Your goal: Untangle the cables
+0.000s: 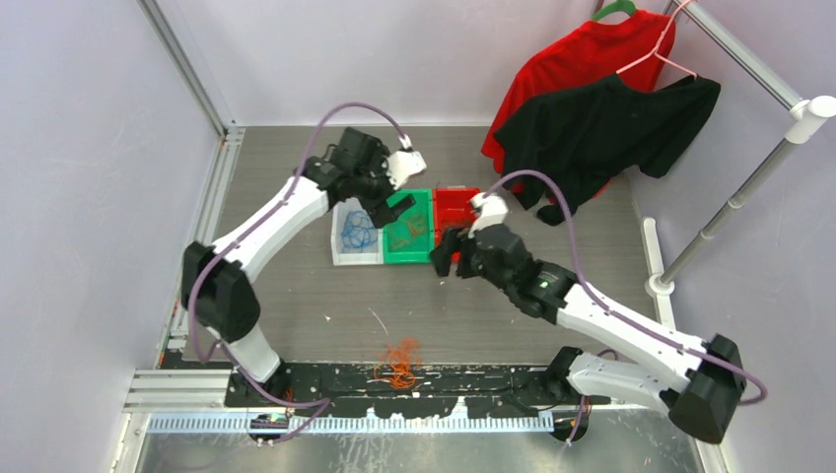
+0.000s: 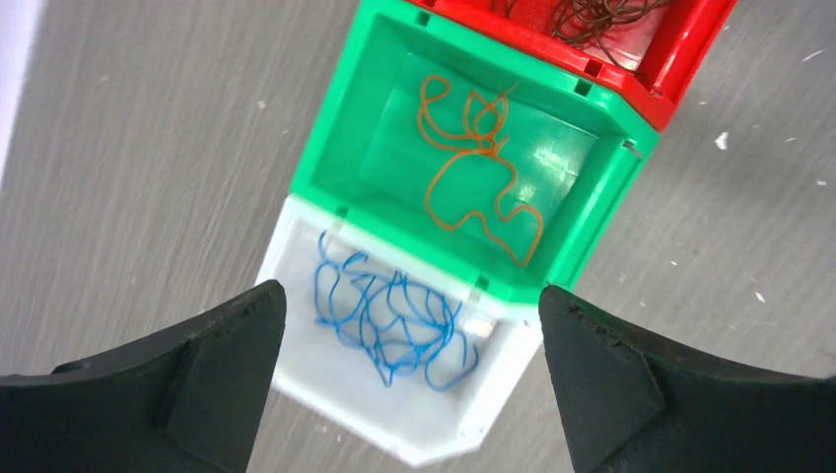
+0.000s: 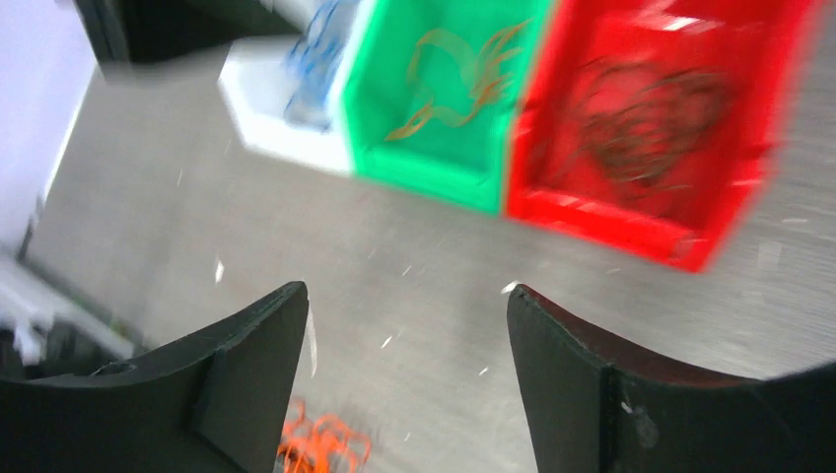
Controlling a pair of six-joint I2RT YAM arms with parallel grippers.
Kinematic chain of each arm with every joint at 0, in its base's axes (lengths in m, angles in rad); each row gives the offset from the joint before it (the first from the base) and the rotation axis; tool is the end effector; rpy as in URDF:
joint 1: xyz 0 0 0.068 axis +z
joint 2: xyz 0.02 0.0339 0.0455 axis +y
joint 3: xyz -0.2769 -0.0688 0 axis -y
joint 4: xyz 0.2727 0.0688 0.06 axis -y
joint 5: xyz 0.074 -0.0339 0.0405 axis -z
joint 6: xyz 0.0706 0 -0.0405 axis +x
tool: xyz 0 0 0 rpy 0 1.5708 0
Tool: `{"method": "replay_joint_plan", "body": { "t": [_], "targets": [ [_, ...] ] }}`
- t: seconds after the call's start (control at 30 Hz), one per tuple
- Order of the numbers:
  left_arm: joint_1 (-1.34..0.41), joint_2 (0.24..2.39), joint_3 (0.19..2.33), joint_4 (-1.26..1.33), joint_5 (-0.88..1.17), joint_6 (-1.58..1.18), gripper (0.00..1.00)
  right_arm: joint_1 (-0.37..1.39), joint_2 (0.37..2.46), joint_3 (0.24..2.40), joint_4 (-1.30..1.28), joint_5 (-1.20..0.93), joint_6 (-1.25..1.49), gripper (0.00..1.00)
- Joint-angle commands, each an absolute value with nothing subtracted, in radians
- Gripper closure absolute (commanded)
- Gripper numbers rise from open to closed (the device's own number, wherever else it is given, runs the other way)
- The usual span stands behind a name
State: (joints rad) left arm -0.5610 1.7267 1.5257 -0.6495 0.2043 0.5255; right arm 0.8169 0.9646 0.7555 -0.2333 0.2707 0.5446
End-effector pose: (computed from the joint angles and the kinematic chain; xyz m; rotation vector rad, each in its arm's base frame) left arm 0.3621 -0.2444 0.2838 1.3270 2.0173 -0.2634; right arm 0.1984 0.1838 0.2823 -0.1027 2.0446 0.5965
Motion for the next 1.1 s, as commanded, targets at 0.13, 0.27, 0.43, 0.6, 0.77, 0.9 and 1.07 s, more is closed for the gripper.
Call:
{"method": "replay_joint_plan", "body": {
  "t": [0.13,0.27,0.43,0.6,0.77,0.9,1.07],
  "targets": [
    [-0.423,1.531,1.633,-1.021,0.375,0.479,0.01,1.153,1.295,0.888,-0.375,-0.052,0.347,0.17],
    [-0.368,1.459,1.599,-1.102,0.438,0.498,0.01,1.203,1.374,0.873,-0.387,-0.048,0.311,0.15],
    [-0.352,1.38,1.561,-1.134,0.478,0.499,0.01,1.206,1.504,0.89,-0.36,0.002,0.32,0.37],
    [-0.338,1.315,1.532,-1.112,0.475,0.473,0.01,1.146,1.534,0.925,-0.314,0.0,0.379,0.82],
    [-0.294,1.261,1.495,-1.118,0.491,0.477,0.01,1.023,1.448,0.927,-0.272,-0.039,0.43,0.99],
    [-0.267,1.214,1.448,-1.11,0.501,0.484,0.01,0.953,1.398,0.915,-0.246,-0.025,0.466,0.99],
    [-0.255,1.179,1.411,-1.107,0.522,0.483,0.01,0.911,1.325,0.892,-0.225,0.027,0.491,0.99]
  ]
}}
